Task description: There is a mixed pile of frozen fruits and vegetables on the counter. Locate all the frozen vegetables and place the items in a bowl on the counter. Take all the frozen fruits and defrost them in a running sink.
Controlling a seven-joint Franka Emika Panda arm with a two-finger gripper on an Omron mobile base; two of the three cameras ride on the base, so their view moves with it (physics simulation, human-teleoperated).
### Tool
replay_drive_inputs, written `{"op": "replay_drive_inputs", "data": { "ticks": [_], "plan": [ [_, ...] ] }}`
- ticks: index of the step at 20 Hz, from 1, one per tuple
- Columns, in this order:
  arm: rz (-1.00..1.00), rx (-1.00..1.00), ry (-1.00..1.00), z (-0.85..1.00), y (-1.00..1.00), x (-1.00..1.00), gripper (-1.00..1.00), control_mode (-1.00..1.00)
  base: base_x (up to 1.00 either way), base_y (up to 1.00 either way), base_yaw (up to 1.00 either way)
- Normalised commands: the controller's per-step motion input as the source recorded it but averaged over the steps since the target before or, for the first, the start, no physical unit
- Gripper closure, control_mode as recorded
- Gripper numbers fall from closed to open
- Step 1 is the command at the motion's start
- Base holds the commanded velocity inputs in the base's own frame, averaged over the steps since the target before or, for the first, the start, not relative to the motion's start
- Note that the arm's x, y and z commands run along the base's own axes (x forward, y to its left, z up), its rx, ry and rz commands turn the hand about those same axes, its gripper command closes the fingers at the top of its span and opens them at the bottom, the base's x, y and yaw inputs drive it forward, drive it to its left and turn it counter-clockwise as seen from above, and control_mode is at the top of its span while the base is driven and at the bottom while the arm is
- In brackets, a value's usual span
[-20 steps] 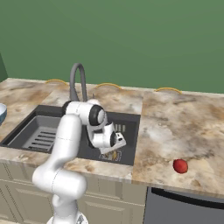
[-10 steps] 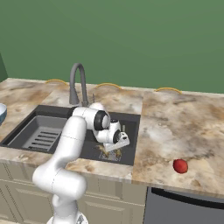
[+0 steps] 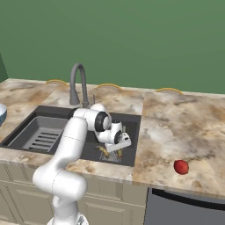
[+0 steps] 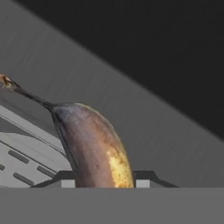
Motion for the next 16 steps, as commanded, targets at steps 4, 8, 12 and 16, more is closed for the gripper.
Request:
{"op": "replay_drive_inputs", "data": {
  "ticks": [4, 8, 12, 16],
  "plan": [
    [0.00, 0.00, 0.08, -0.22, -0.01, 0.00, -1.00, -1.00, 0.00, 0.00, 0.00],
    [-0.01, 0.00, 0.05, 0.03, 0.00, -0.06, -1.00, -1.00, 0.00, 0.00, 0.00],
    [-0.02, 0.00, 0.04, 0.64, 0.00, -0.24, -1.00, -1.00, 0.00, 0.00, 0.00],
    [-0.05, 0.00, 0.00, 1.00, 0.01, -0.40, -1.00, -1.00, 0.00, 0.00, 0.00]
  ]
}}
